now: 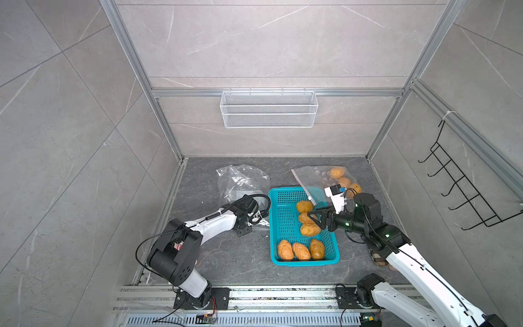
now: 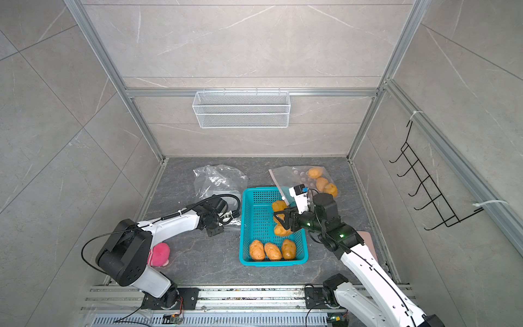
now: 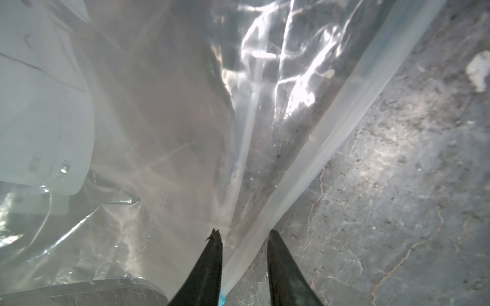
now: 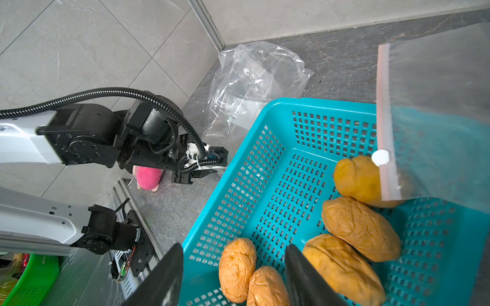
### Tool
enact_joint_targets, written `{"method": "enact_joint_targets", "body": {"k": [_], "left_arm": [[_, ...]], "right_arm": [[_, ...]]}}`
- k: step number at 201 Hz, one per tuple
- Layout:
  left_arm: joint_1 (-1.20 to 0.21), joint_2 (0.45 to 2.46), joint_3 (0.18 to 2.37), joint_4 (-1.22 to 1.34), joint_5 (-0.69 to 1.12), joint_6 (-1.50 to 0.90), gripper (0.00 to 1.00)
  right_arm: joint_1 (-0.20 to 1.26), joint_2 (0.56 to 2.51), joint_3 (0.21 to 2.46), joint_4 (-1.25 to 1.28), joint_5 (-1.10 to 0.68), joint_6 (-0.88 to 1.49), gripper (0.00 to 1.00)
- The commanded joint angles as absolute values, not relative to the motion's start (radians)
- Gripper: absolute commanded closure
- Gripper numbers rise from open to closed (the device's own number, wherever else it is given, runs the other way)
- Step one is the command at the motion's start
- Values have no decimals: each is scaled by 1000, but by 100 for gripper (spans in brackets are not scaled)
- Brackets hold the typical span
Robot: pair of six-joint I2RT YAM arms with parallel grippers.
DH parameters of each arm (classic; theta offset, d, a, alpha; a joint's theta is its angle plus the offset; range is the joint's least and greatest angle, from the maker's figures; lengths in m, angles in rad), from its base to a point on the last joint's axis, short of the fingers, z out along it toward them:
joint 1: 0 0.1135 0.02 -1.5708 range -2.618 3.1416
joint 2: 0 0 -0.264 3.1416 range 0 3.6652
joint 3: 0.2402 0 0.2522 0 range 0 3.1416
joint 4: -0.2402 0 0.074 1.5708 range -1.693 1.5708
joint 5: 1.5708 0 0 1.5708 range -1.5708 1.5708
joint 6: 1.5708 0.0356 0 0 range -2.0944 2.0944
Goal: Put the potatoes into a zipper bag and zip it
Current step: Pick up the zipper food storage bag.
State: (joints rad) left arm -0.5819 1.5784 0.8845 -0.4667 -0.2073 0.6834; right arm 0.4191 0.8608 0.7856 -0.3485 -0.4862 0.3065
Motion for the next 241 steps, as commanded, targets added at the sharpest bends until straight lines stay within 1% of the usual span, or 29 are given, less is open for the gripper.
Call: {"method": "enact_joint_targets", "body": {"k": [1,56,76,119,125,138,159,188,210,222,241], "left_arm": [[-578,1590,884,-463,-201,689,66],[-577,1615,883,-459,-201,692,65],[-578,1613,875,-453,-200,705,63],[-578,1621,872,-443,-213,710,64],[-576,1624,872,-442,-212,710,65],[-574,1627,873,-442,-204,712,72],[-569,1636,879,-442,-200,711,77],[-567,1640,883,-440,-199,709,86],[-565,1622,880,-433,-207,708,96],[-566,1608,876,-423,-218,702,100],[-567,1584,866,-388,-270,698,100]], "right_arm": [[428,850,813,-369,-486,285,38],[434,848,812,-370,-485,284,38],[436,848,810,-370,-481,284,38],[442,848,813,-371,-480,284,38],[442,848,814,-371,-480,283,38],[444,848,815,-372,-480,282,38],[444,848,813,-371,-480,283,38],[447,844,814,-371,-478,281,38],[447,843,814,-371,-476,279,38],[448,842,814,-371,-477,279,38],[450,839,815,-371,-476,278,38]]}}
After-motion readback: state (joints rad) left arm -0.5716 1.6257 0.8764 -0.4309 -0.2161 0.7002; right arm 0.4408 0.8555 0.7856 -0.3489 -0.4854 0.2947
